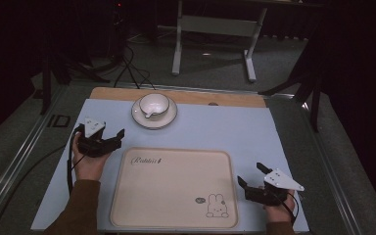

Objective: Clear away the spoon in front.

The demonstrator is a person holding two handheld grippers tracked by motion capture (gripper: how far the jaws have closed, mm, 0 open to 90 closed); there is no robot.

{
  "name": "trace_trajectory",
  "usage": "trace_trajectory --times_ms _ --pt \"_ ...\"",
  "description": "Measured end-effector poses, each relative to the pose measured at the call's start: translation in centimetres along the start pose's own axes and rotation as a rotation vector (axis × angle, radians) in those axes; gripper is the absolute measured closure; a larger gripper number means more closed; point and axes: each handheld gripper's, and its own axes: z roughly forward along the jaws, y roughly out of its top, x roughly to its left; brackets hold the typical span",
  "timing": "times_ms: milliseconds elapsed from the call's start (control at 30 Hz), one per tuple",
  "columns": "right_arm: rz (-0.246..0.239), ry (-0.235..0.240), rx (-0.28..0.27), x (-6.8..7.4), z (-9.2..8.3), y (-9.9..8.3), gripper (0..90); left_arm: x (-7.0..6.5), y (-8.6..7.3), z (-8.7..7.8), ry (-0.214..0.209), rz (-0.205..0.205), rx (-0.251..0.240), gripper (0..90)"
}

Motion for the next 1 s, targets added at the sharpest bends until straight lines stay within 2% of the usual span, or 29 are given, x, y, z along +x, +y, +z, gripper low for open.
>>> trace_trajectory --times_ms 367,600,800,1000 --pt "-0.005 0.005 -0.005 0.1 0.0 0.0 13.8 -0.4 1.0 1.5 -0.007 0.008 0.003 29.2" --pt "-0.009 0.005 -0.009 0.0 0.0 0.0 13.8 -0.7 1.8 2.3 -0.022 -0.009 0.002 30.3" --pt "-0.012 0.004 -0.010 0.0 -0.1 0.0 13.8 -0.9 2.3 2.9 -0.026 0.001 0.003 30.4" --pt "-0.011 0.000 -0.016 0.0 -0.1 0.1 13.8 -1.1 2.6 3.6 -0.041 -0.010 0.008 30.8"
